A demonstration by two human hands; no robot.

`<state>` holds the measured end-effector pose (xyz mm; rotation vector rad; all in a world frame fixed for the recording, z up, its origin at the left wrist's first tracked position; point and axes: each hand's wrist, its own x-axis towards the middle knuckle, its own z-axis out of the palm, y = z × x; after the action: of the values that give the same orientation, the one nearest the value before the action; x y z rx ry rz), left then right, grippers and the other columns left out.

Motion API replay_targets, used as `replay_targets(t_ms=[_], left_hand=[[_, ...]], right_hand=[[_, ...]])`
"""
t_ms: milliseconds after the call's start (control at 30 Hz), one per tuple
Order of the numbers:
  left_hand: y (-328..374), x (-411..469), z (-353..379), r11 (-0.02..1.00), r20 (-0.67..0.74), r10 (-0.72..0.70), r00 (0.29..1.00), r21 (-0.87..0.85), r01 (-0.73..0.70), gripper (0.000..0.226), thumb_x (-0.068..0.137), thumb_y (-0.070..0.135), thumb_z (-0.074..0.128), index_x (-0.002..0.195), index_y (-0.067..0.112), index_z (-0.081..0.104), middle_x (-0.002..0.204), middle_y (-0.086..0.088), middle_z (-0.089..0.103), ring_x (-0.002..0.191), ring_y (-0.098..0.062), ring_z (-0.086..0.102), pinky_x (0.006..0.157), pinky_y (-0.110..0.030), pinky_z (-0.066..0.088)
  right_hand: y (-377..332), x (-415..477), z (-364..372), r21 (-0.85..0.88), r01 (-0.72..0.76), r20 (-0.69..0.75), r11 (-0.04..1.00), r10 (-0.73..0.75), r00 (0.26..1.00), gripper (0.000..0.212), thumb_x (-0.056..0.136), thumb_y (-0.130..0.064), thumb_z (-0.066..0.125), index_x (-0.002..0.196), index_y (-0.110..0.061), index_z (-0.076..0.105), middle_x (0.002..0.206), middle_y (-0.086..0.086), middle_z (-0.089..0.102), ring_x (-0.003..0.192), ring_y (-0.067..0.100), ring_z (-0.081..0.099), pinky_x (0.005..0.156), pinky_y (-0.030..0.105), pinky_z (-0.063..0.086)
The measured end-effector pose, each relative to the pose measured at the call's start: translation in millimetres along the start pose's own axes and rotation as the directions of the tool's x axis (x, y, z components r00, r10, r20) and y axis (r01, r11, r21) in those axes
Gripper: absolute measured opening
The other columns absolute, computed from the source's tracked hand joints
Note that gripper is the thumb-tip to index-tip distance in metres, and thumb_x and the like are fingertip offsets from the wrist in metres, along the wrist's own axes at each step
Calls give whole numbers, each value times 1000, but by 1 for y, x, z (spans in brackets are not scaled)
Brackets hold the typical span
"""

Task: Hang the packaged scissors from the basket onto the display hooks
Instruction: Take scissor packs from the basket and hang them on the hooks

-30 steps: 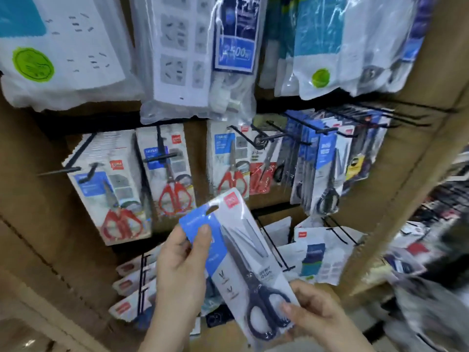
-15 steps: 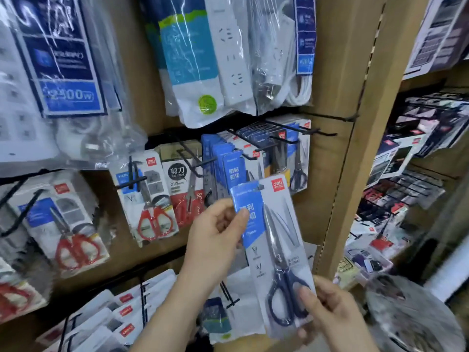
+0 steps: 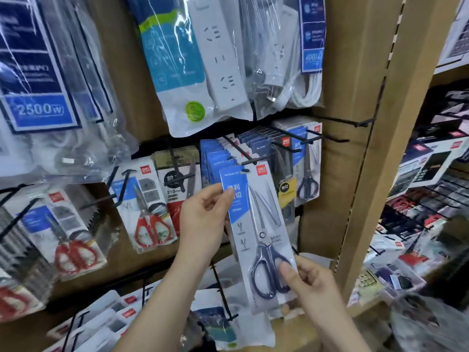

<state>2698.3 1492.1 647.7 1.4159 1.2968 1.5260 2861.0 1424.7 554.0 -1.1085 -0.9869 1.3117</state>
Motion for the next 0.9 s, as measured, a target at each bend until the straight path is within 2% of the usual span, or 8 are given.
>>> replay_targets(t_ms=[67,133,233,300,467,600,767,900], left_hand=[[-5,4,-1,999,-35,-37,999,7,37,10,91,23,67,101,25,70,82,13,74,62,3,62,55,-15,50],[-9,7,-2,998,-29,-65,997,18,65,26,91,25,67,116,17,67,88,2,75,64,-3,62,56,-20,50],[-13,5,-3,995,38,-86,996,63,83,21,92,17,66,113,21,65,74,-10,67,60,-7,60,61,-26,53],[-17,2,-3,988,79,-133,988,95,125,17,91,13,68,106,19,69,75,-14,69,64,-13,65,66,-31,57],[-36,1,-6,950,46,-124,991,293,105,10,87,15,73,90,24,71,77,2,73,74,-12,70,72,-31,58],[-45,5,-7,899,13,20,1000,437,-23,15,88,20,72,85,33,64,77,11,68,72,-1,62,69,-22,53],[-50,3,-8,873,50,85,995,478,-99,24,86,23,74,98,35,57,76,9,63,72,-5,59,70,-31,56],[-55,-19,-22,883,61,107,992,453,-124,28,85,25,75,102,34,55,77,9,61,72,-7,59,64,-29,53]], right_hand=[[1,5,0,8,-15,1,1000,15,1000,15,91,-17,65,84,-15,78,66,12,67,47,24,51,37,25,47],[3,8,1,5,-16,10,1000,16,1000,15,92,-16,64,85,-14,78,69,14,67,53,24,54,40,26,49],[4,14,4,12,1,-7,1000,-1,1000,12,93,-16,64,102,-20,69,84,14,74,64,23,67,44,30,54],[6,21,4,-41,27,-39,999,-29,999,24,92,-20,65,111,-34,57,93,8,72,75,26,71,50,36,57],[23,46,-3,-372,154,-20,915,-174,985,36,94,-44,60,128,-48,50,123,-10,61,104,10,64,81,39,59],[27,58,0,-553,167,-35,816,-223,974,45,100,-33,52,143,-41,42,128,-10,49,118,6,52,101,34,46],[28,53,4,-646,116,22,755,-134,991,61,99,-20,53,152,-36,26,136,-17,41,127,7,44,94,20,35],[45,28,-17,-579,6,-67,815,-55,996,45,97,-20,58,133,-45,47,127,-13,60,103,4,60,86,21,46]])
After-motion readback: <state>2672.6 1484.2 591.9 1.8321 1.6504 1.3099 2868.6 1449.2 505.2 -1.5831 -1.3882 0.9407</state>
